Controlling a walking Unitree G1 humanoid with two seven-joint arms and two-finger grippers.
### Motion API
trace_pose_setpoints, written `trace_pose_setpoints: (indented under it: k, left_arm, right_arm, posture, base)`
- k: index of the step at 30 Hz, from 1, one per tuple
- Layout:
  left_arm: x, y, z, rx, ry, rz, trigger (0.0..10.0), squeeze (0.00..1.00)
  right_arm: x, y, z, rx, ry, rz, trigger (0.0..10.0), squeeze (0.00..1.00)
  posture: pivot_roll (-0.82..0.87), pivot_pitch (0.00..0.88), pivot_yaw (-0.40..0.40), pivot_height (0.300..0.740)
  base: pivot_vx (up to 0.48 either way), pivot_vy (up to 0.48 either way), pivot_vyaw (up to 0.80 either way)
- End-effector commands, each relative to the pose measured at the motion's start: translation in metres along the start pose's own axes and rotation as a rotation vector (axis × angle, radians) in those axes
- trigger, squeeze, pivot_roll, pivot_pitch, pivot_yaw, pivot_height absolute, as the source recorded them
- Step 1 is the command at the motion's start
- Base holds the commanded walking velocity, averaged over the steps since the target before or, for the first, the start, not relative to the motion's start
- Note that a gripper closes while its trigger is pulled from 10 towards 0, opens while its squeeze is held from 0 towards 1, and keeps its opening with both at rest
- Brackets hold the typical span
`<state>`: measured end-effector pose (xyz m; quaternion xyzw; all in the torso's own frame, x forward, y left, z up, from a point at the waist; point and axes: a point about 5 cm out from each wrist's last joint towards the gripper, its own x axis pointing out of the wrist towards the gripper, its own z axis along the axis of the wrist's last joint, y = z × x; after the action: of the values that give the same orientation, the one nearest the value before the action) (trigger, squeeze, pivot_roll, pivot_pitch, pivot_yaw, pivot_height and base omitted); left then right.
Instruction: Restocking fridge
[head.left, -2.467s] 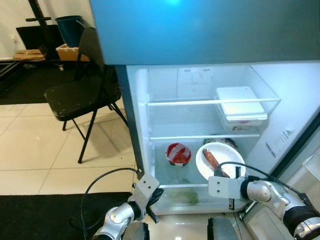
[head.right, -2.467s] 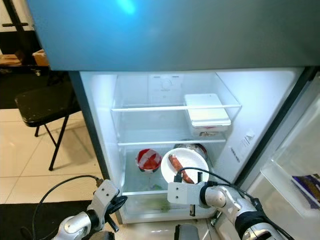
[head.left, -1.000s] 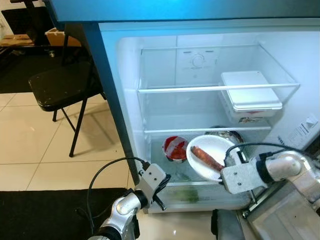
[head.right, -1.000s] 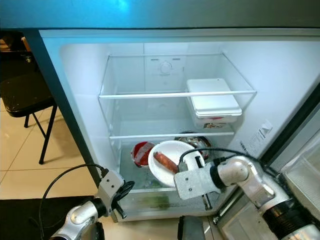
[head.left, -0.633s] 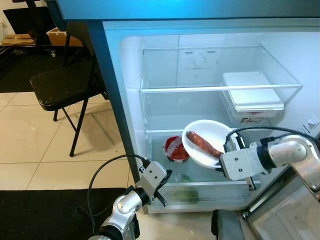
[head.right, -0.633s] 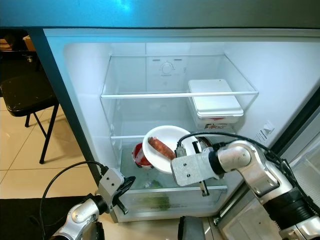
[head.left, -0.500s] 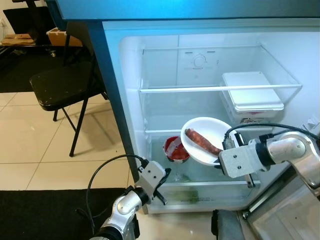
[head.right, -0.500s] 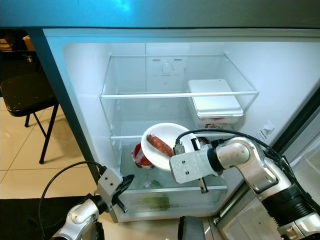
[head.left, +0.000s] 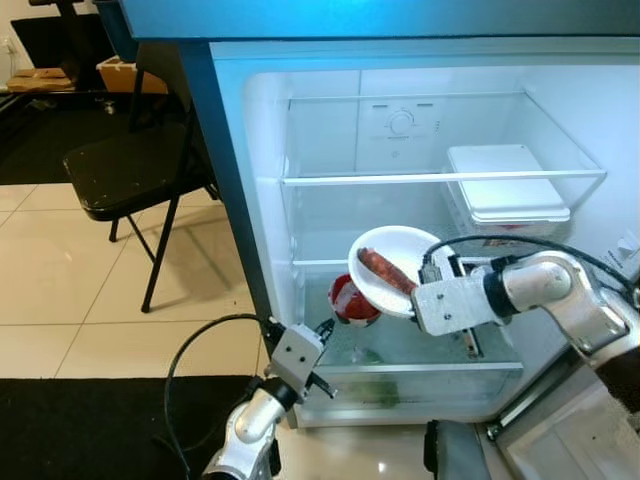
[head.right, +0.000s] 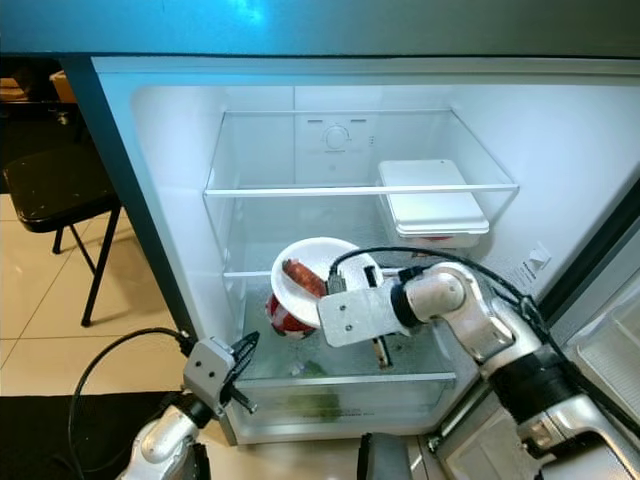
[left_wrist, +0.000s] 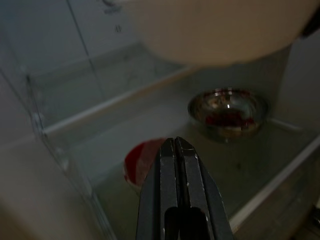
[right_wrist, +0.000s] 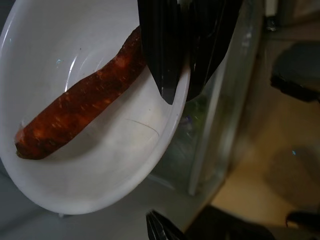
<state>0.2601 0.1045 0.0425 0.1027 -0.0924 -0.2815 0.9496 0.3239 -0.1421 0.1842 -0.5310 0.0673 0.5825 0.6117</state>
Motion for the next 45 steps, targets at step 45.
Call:
trace_pose_setpoints:
  k: [45]
  left_arm:
    - [-0.013, -0.009, 0.029, -0.025, -0.072, 0.063, 10.0, 0.00]
  right_arm:
    - [0.045, -0.062, 0.021, -0.170, 0.080, -0.051, 10.0, 0.00]
  posture:
    - [-0.01, 0.000, -0.045, 0.516]
  base:
    - [0.000, 0.000, 0.00]
